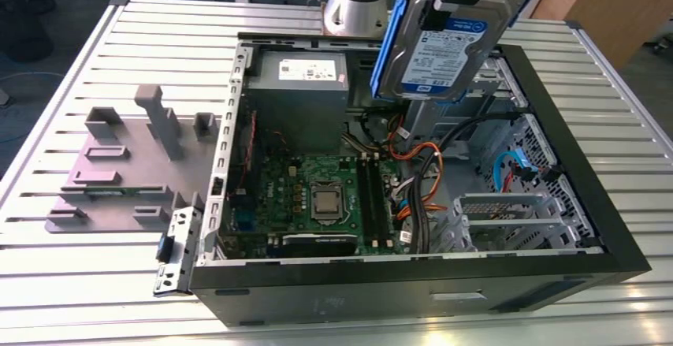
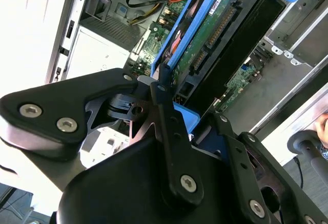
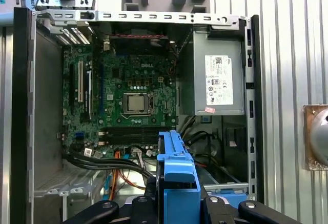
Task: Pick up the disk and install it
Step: 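Insert the disk into the insertion slot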
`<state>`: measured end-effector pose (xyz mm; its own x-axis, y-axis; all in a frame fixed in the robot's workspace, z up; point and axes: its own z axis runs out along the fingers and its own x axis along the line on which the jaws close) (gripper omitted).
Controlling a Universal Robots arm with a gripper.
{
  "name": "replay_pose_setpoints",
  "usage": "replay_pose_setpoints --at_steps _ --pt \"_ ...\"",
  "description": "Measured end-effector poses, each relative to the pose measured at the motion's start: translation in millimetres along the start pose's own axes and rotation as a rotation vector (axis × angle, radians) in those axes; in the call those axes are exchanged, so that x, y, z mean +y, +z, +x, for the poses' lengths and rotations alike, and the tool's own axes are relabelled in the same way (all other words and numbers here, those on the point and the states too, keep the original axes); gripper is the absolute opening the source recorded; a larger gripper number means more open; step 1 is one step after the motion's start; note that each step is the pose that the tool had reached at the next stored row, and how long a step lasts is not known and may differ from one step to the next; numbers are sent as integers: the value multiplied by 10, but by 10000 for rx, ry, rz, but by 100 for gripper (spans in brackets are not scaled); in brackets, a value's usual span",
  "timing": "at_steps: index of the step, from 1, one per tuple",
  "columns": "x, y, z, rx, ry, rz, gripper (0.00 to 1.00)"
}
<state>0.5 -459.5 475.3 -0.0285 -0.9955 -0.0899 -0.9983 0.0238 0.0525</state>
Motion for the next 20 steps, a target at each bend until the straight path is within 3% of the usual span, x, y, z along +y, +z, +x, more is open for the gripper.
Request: replay_pose_setpoints --at_steps 20 --pt "-18 -2 48 0 0 1 37"
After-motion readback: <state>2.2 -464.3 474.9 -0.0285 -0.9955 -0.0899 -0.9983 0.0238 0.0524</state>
